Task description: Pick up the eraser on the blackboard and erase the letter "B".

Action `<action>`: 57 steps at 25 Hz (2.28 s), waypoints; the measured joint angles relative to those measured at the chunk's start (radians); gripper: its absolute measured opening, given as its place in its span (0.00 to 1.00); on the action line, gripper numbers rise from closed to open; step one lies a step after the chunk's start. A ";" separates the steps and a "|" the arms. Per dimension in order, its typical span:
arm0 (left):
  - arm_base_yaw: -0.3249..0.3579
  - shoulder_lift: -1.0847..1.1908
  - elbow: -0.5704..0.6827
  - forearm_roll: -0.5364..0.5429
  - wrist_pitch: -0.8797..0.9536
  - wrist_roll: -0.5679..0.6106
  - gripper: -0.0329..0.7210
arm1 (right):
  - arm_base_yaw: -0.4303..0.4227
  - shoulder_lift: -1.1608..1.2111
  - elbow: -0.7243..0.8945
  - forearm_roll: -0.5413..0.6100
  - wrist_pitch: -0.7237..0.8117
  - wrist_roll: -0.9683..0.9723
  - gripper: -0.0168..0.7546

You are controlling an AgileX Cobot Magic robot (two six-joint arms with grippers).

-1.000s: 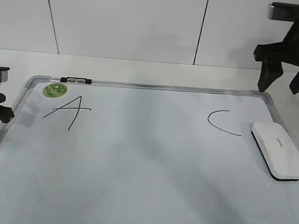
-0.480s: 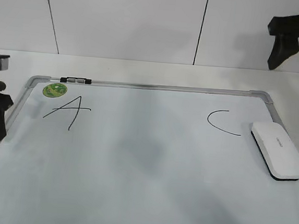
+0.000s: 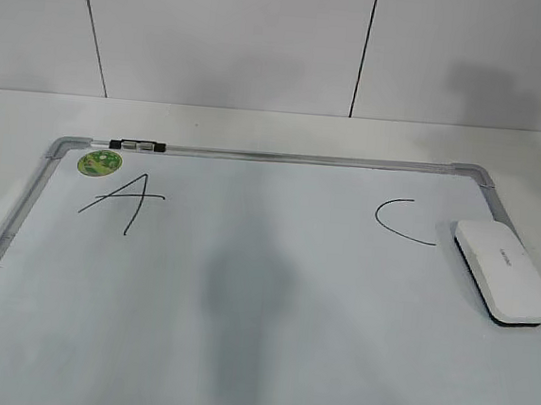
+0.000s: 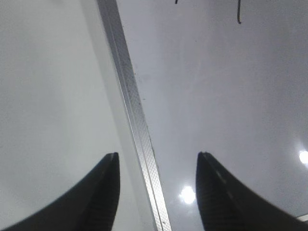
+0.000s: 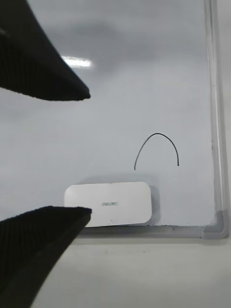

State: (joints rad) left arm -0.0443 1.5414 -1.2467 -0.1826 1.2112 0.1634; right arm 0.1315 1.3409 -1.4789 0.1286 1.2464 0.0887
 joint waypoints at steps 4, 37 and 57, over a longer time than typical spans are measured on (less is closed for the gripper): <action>0.000 -0.151 0.066 0.002 0.004 0.000 0.55 | 0.000 -0.190 0.137 0.005 0.004 0.000 0.74; -0.002 -1.530 0.675 0.055 0.049 -0.002 0.53 | 0.000 -1.359 0.930 -0.182 0.018 -0.014 0.73; -0.002 -1.530 0.724 0.076 -0.087 -0.002 0.50 | 0.000 -1.359 0.973 -0.227 -0.092 -0.015 0.73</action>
State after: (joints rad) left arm -0.0460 0.0113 -0.5226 -0.1066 1.1239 0.1614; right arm 0.1315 -0.0178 -0.5063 -0.0988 1.1543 0.0739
